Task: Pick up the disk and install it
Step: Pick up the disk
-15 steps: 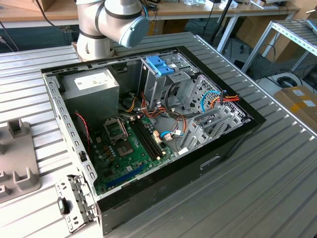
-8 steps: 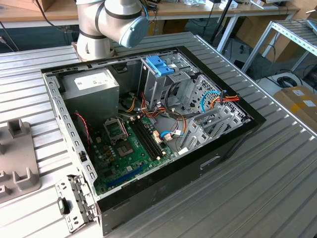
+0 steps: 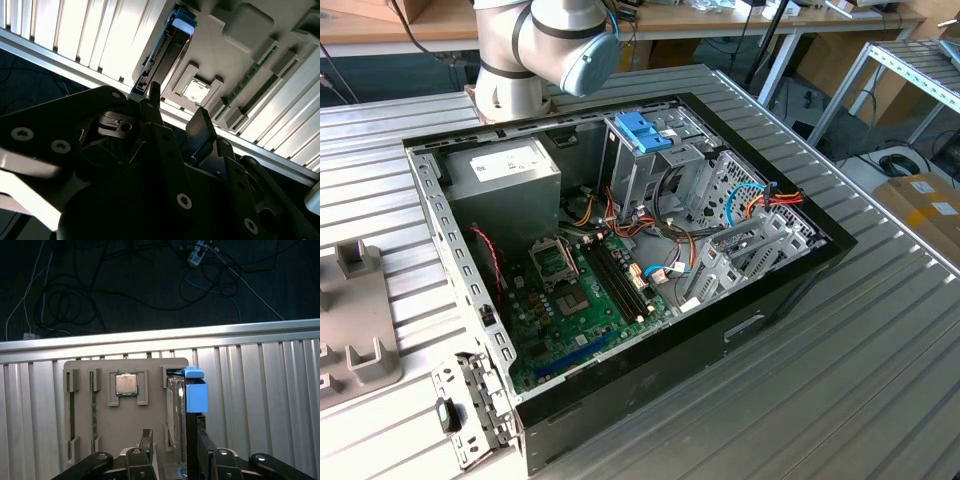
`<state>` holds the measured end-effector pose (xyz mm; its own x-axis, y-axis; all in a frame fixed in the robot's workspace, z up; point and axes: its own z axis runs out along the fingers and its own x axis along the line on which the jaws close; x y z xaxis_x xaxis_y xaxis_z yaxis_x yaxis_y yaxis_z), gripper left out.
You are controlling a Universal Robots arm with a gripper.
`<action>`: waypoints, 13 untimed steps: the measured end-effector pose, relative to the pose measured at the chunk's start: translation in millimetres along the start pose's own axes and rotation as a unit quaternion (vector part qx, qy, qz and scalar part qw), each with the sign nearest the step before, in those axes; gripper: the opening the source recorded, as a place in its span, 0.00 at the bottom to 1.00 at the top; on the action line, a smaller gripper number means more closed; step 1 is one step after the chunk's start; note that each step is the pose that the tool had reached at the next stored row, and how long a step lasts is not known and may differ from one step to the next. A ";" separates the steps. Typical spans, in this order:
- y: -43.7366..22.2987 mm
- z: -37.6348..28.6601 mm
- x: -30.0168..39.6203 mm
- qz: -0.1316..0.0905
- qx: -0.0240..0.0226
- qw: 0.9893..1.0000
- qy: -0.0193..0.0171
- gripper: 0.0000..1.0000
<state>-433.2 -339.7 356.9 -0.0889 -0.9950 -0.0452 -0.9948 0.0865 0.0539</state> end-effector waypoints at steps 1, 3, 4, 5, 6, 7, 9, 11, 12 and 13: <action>0.0 0.2 0.0 0.000 0.000 1.000 0.000 0.48; 0.0 0.6 -0.1 0.000 0.000 1.000 0.000 0.48; 0.0 0.6 -0.1 0.000 0.000 1.000 0.000 0.48; 0.0 0.8 -0.1 0.000 0.000 1.000 0.000 0.48; 0.0 0.9 -0.1 0.000 0.000 1.000 0.000 0.48; 0.0 1.1 -0.1 0.000 0.000 1.000 0.000 0.48; -0.1 1.5 0.0 0.000 0.000 1.000 0.000 0.48; -0.1 1.8 -0.1 0.000 0.000 1.000 0.000 0.48; -0.1 2.0 -0.1 0.000 0.000 1.000 0.000 0.48; -0.1 2.2 -0.1 0.000 0.000 1.000 0.000 0.48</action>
<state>-433.3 -339.5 354.7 -0.0890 -0.9950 -0.0453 -0.9948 0.0865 0.0539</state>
